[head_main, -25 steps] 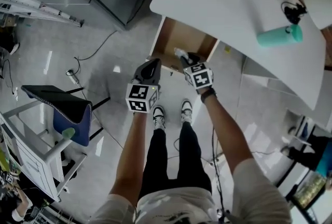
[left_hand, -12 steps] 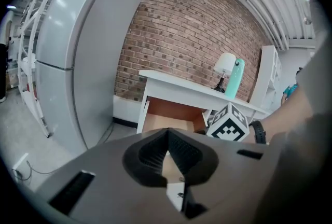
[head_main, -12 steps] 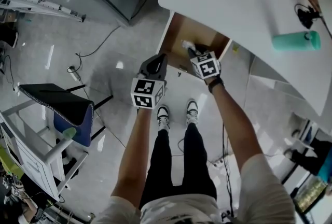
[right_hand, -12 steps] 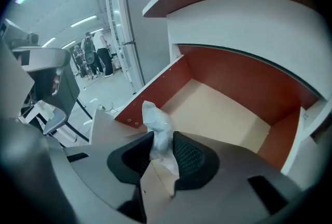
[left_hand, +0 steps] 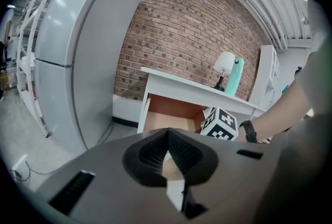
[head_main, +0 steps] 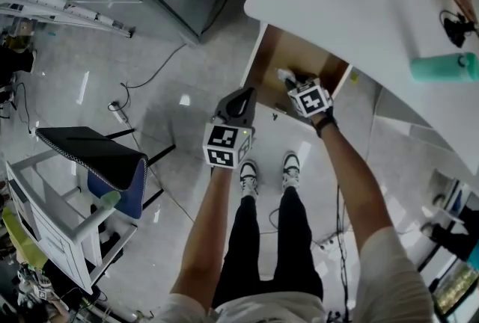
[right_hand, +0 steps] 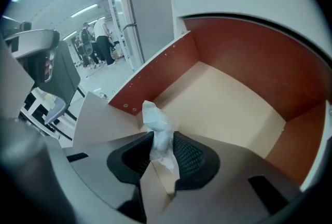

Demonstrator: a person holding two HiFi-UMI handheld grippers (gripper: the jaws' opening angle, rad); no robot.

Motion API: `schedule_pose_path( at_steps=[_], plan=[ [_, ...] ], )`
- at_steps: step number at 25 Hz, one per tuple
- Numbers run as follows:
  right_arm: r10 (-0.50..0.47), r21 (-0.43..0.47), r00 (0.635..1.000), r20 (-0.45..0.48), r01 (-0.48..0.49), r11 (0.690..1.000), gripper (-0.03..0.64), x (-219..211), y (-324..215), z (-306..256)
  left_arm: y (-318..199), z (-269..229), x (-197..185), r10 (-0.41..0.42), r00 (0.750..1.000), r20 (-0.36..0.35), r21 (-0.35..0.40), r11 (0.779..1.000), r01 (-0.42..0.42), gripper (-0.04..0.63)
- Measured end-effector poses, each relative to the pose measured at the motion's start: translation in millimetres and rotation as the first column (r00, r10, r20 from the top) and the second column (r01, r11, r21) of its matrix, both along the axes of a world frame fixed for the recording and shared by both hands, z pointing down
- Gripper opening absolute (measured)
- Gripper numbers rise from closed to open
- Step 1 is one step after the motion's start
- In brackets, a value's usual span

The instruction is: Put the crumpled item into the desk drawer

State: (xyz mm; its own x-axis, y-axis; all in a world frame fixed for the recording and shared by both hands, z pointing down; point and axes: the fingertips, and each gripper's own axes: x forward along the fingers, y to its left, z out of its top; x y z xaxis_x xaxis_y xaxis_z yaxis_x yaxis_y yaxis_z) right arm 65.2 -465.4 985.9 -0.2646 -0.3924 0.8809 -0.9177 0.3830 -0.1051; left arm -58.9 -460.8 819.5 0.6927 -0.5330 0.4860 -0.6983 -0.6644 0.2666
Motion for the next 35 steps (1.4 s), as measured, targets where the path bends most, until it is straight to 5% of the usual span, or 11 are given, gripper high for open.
schedule_pose_path(
  at_steps=[7, 13, 23, 35],
  plan=[
    [0.003, 0.030, 1.000, 0.024, -0.003, 1.000, 0.181, -2, -4, -8, 0, 5, -5, 0.002, 1.000, 0.012, -0.004, 1.000, -0.001, 0.000],
    [0.023, 0.037, 1.000, 0.019, -0.024, 0.999, 0.184, 6, 6, -30, 0, -6, -6, -0.015, 1.000, 0.013, -0.004, 1.000, 0.015, 0.000],
    [0.105, 0.196, 0.989, 0.101, -0.123, 0.973, 0.184, 6, 36, -126, 15, -60, -11, -0.025, 0.999, 0.048, -0.007, 1.000, 0.025, 0.000],
    [0.194, 0.441, 0.969, 0.153, -0.242, 0.864, 0.173, 15, 60, -308, 32, -191, 2, -0.037, 0.999, 0.033, 0.107, 0.994, 0.033, -0.002]
  ],
)
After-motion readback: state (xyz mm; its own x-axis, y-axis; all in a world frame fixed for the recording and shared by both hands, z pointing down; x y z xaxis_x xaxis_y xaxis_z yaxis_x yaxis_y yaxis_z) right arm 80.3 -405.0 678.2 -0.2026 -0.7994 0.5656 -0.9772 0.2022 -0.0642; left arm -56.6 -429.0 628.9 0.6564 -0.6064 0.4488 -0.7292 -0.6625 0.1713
